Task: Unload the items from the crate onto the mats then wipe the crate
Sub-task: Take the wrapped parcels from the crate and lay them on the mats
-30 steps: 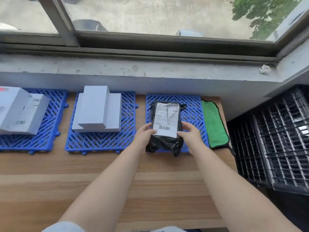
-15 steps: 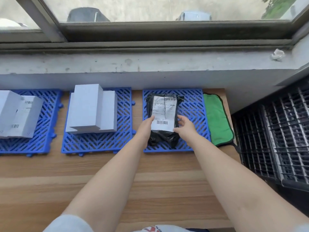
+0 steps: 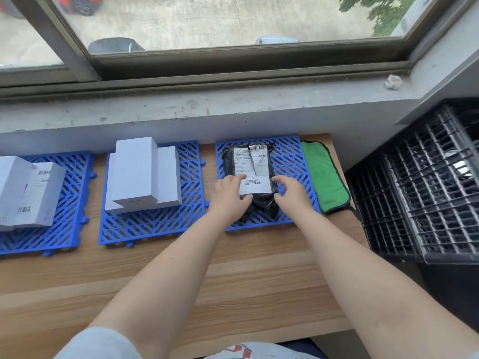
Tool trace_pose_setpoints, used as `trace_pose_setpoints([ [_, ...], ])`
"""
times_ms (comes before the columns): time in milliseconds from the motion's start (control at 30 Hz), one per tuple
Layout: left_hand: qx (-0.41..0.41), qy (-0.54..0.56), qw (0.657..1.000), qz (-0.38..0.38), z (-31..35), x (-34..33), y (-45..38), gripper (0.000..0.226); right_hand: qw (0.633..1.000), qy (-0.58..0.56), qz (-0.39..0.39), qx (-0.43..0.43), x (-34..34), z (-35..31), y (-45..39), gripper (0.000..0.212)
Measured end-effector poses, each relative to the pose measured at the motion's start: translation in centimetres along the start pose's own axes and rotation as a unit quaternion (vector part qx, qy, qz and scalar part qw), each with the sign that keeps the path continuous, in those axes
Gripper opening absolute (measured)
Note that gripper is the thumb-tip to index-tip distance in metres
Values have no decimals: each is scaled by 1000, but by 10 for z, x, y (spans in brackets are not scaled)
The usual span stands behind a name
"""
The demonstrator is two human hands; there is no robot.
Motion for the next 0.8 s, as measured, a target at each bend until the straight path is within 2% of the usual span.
trace_pose_setpoints([
  [100,-90,-146,984,-46,25,-7,15,57,993,108,43,29,4,-3,23,47],
  [200,-145,-215,963,-75,44,-19,31,57,980,186,61,44,3,6,50,52],
  [400,-200,-229,949,-79,79,-26,43,51,952,267,149,0,29,48,99,46],
  [567,-245,-240,936,-73,126,-33,40,53,945,267,183,-44,64,82,126,43],
  [800,-311,-249,909,-123,212,-92,62,57,944,235,193,-128,101,153,176,47],
])
Point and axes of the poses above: each hand's wrist, its own y-axis away from the middle knuckle, its own x-axis out of the back of the hand, z = x × y, the point moved 8 cm from there along -y, towards the middle knuckle, and after that the axes turned 15 degrees about -x, right-handed, at the moved point
